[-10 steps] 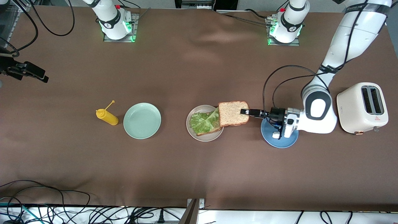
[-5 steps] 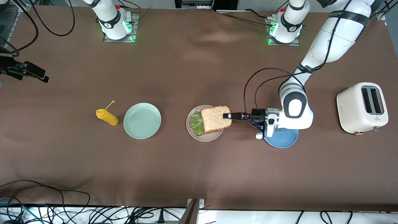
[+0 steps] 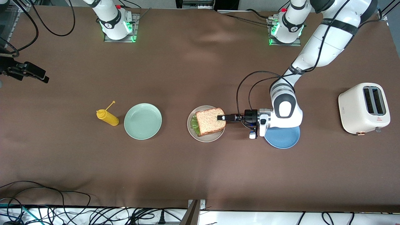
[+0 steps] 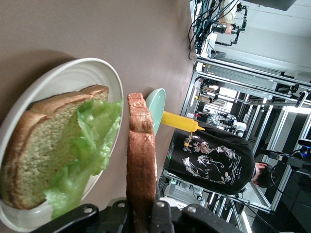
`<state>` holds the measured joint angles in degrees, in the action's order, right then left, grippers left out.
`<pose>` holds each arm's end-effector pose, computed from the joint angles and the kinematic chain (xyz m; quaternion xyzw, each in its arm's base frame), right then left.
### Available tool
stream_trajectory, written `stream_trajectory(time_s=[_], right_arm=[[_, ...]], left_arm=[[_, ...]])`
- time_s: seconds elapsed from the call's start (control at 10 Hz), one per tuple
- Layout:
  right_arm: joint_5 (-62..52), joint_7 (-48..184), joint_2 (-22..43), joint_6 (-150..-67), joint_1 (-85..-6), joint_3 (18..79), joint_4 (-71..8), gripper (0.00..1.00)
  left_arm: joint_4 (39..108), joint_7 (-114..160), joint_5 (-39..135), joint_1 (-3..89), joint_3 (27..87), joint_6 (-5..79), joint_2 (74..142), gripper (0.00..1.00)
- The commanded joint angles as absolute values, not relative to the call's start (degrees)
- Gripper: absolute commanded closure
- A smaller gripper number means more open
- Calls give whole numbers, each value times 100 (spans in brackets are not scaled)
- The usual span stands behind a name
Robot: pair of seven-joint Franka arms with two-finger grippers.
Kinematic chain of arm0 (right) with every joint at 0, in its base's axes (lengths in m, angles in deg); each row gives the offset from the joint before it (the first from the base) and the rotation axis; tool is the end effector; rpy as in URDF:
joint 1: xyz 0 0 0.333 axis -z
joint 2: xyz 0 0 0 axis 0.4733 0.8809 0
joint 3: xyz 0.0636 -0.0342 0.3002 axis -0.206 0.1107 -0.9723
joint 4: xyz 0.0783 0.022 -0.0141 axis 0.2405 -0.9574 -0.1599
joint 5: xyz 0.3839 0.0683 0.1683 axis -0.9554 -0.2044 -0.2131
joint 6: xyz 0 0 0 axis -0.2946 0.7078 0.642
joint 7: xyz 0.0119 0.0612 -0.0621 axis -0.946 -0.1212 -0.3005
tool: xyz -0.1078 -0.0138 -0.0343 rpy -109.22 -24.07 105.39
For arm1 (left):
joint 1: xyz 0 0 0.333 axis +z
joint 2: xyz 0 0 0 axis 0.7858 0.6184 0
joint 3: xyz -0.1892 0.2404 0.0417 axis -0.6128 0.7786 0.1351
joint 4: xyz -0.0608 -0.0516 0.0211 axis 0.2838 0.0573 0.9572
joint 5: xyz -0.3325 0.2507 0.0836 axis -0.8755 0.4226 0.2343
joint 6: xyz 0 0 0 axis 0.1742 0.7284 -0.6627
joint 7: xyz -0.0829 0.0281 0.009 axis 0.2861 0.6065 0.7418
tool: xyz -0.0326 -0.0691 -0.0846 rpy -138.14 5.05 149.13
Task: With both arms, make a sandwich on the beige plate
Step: 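Lower the toast onto the lettuce on the beige plate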
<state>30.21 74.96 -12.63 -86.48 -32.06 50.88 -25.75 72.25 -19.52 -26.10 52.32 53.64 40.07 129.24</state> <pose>0.5941 -0.0376 0.5769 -0.9986 0.0521 0.0068 0.0116 0.6152 -0.2780 0.1203 0.7727 0.0966 -0.0978 0.6197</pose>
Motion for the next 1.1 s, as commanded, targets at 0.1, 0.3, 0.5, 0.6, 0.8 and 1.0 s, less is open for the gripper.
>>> stream_trajectory(time_s=[0.1,0.3,0.5,0.6,0.8,1.0], right_arm=[[2920,7415,-1300,-8552,-3185,5097,-2506,0],[2911,7424,-1300,-8552,-3185,5088,-2514,0],[2867,7424,-1300,-8561,-3185,5088,-2514,0],[2867,7415,-1300,-8561,-3185,5088,-2506,0],[2867,7415,-1291,-8561,-3185,5088,-2514,0],[2867,7424,-1300,-8552,-3185,5088,-2514,0]], left_arm=[[7091,-2214,-3035,4890,5437,4339,13075,100],[7029,-2144,-3044,4890,5437,4339,13128,47],[7029,-2100,-3035,4898,5437,4339,13102,13],[7029,-2091,-3035,4907,5437,4339,13084,13],[7029,-1925,-2956,4977,5446,4330,13005,12],[7029,-1618,-2589,5065,5472,4330,12822,12]])
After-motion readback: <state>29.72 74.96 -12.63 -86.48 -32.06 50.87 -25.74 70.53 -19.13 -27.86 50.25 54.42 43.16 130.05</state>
